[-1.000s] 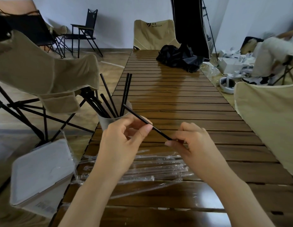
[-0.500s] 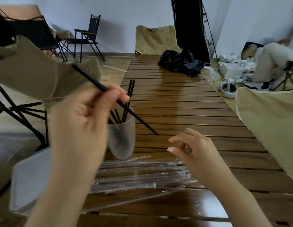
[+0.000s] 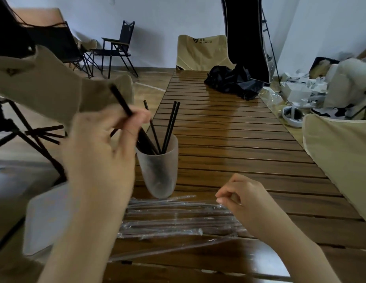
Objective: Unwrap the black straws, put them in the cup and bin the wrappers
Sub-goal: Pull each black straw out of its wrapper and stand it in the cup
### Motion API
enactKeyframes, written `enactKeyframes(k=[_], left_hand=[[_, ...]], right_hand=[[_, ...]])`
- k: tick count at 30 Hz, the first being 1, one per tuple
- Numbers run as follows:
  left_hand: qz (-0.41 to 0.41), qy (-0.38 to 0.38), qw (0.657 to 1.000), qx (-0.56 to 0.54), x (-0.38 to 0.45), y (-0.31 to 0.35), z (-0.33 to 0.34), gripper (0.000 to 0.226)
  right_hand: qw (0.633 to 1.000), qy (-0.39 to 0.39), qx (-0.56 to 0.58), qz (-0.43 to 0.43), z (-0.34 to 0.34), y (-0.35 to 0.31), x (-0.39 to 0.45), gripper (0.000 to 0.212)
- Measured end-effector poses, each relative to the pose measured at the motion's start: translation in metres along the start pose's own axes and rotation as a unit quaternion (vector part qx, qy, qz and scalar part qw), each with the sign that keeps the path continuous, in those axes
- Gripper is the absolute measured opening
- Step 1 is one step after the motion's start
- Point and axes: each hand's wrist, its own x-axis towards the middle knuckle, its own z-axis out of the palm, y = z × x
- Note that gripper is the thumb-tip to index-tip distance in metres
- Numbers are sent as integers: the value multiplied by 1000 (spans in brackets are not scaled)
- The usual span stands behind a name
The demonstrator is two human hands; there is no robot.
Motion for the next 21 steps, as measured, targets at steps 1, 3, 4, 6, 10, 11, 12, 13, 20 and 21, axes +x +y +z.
enactKeyframes(k=[1, 3, 4, 6, 10, 11, 12, 13, 20, 21], left_hand=[[-2, -31, 999, 14, -2, -4, 4, 33], [-8, -84, 996, 18, -7, -12, 12, 42], [-12, -91, 996, 13, -8, -13, 14, 47], [-5, -76, 997, 7, -8, -12, 15, 52], [0, -59, 998, -3, -7, -17, 14, 50], [1, -61, 998, -5, -8, -19, 15, 49], [5, -59, 998, -8, -9, -22, 15, 48], [10, -55, 998, -8, -9, -24, 15, 48], [-129, -133, 973, -140, -12, -49, 24, 108], [-162, -160, 958, -172, -14, -56, 27, 110]], right_hand=[[1000, -3, -1, 3, 0, -1, 0, 10], [1000, -6, 0, 7, 1, -3, 1, 9], [1000, -6, 2, 8, 1, -4, 2, 9], [1000, 2, 13, 9, 1, -7, 3, 10], [999, 21, 29, 6, 4, -23, 7, 18], [999, 25, 30, 2, 6, -29, 9, 23], [999, 28, 32, -2, 8, -37, 11, 32], [999, 35, 34, -7, 10, -44, 12, 41], [982, 134, 107, -76, 24, -88, 35, 82], [978, 148, 125, -73, 26, -90, 43, 87]])
